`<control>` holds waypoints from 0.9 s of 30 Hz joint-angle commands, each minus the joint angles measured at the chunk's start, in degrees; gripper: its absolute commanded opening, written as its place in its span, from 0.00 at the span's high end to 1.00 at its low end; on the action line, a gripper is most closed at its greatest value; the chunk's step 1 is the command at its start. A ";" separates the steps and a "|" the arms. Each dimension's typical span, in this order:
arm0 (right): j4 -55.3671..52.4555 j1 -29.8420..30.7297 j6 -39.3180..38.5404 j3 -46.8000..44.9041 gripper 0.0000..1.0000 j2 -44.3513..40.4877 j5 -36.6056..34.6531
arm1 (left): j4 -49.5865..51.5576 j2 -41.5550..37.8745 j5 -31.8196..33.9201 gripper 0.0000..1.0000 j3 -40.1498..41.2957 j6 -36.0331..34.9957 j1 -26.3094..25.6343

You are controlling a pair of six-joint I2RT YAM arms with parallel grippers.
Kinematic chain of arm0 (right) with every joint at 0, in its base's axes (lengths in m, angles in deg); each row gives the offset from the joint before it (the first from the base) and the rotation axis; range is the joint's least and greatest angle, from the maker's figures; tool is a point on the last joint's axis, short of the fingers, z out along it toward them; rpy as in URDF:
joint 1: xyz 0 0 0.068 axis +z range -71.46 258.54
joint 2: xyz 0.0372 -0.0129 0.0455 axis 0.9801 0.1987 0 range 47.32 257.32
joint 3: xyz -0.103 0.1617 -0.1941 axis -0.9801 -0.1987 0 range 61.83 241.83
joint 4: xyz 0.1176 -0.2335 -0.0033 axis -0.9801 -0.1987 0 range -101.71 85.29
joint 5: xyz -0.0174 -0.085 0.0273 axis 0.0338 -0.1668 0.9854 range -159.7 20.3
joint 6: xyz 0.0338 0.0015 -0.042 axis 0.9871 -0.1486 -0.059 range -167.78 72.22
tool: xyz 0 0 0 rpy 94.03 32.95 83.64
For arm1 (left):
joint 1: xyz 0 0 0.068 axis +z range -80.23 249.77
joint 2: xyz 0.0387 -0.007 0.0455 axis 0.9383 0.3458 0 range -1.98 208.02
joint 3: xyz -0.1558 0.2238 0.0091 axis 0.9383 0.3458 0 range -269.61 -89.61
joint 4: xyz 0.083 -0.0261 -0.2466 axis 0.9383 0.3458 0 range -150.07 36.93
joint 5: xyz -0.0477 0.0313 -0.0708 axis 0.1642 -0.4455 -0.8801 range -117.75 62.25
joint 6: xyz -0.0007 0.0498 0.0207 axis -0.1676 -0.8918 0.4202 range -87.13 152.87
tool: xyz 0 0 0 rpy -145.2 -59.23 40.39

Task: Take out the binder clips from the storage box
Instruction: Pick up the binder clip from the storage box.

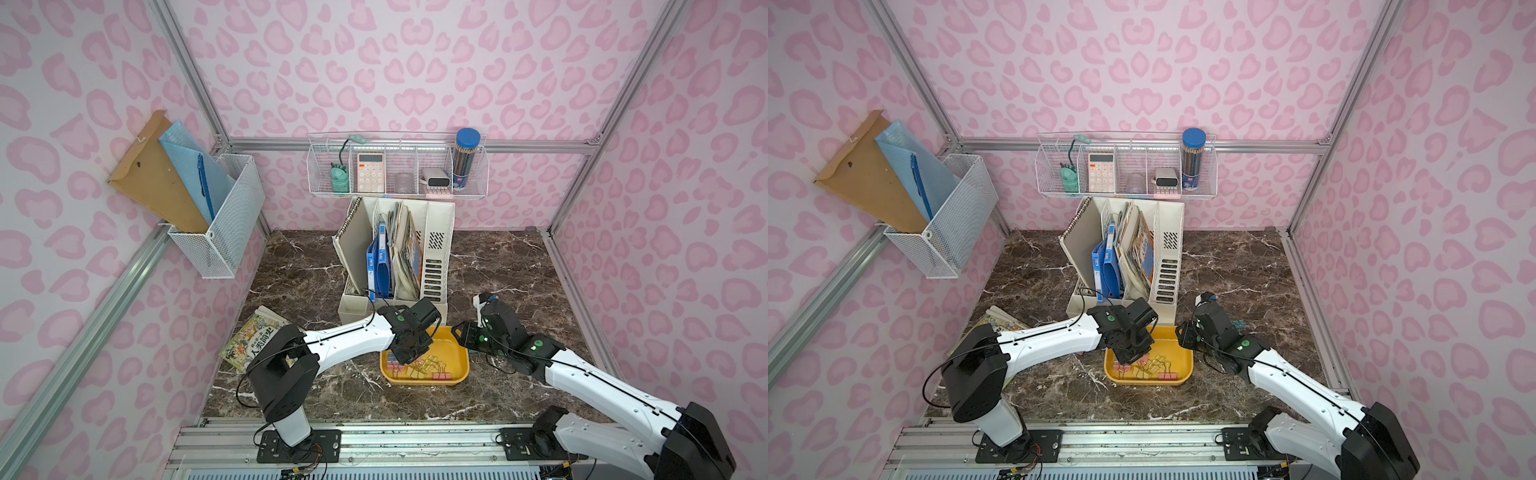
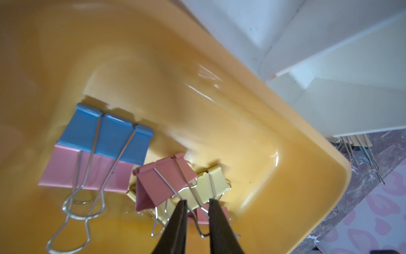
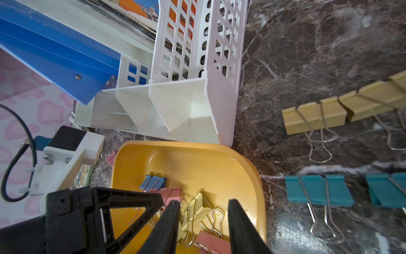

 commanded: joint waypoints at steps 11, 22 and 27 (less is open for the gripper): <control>1.34 0.09 -0.03 -1.02 0.56 -0.88 -1.74 | -0.17 -0.23 -1.22 0.95 -0.38 -2.24 0.28; 1.35 0.09 0.37 -1.47 0.55 -2.80 -2.92 | -5.63 -3.94 -2.23 1.00 0.04 -6.19 0.46; 1.50 0.09 0.67 -1.68 0.54 -4.23 -3.80 | -7.57 -5.56 -3.05 1.00 1.16 -6.70 1.16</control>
